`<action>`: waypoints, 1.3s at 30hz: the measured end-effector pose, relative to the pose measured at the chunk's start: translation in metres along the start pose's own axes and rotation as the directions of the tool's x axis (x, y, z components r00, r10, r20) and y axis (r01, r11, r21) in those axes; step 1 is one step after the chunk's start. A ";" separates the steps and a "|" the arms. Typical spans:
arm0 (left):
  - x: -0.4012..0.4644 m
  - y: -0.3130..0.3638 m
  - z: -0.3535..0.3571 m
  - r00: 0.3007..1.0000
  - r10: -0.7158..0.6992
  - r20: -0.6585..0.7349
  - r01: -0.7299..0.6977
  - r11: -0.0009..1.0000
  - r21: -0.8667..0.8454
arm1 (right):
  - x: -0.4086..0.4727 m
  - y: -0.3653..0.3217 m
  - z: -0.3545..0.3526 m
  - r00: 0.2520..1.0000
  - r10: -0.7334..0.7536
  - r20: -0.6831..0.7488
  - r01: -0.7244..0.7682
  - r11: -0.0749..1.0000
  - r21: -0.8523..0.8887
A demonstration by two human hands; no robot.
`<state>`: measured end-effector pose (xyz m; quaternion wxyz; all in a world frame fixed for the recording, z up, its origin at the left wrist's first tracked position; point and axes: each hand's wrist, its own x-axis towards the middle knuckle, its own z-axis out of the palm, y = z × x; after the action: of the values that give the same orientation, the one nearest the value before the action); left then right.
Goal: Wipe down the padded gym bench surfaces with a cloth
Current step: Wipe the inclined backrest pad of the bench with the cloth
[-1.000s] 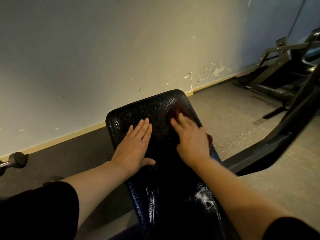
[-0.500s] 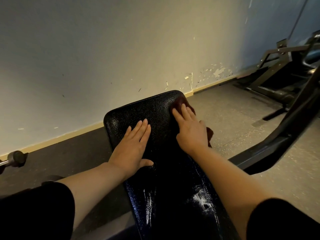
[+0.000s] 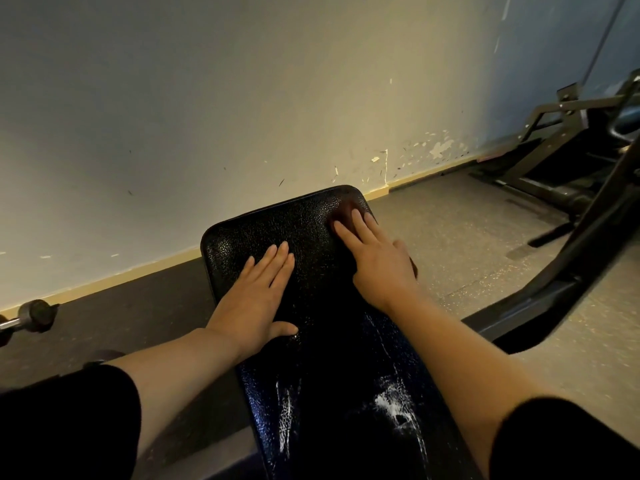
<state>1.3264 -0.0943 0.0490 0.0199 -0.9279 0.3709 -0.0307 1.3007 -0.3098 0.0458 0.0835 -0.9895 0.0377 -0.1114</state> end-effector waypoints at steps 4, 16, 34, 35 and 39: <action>0.000 0.000 0.003 1.000 -0.010 -0.005 0.010 1.000 0.007 | -0.066 0.015 0.021 0.998 0.031 0.061 -0.031 0.999 -0.006; -0.001 0.001 0.004 1.000 -0.009 -0.001 0.009 1.000 0.021 | -0.036 -0.005 0.007 0.991 0.135 0.025 -0.136 0.991 0.017; -0.081 0.000 0.056 0.939 -0.129 -0.319 0.108 0.991 -0.083 | -0.057 -0.058 0.019 0.997 0.035 0.072 -0.033 0.999 -0.032; -0.080 -0.001 0.057 0.941 -0.127 -0.315 0.105 0.991 -0.086 | -0.079 -0.058 0.029 0.998 -0.011 0.069 0.013 0.999 -0.030; -0.078 0.003 0.059 0.938 -0.147 -0.315 0.129 0.989 -0.076 | -0.138 -0.064 0.043 0.990 -0.065 0.123 0.068 0.998 -0.016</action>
<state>1.2726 -0.0417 -0.0135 -0.0679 -0.9346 0.3039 -0.1717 1.1796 -0.2275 -0.0138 0.0720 -0.9960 0.0006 -0.0527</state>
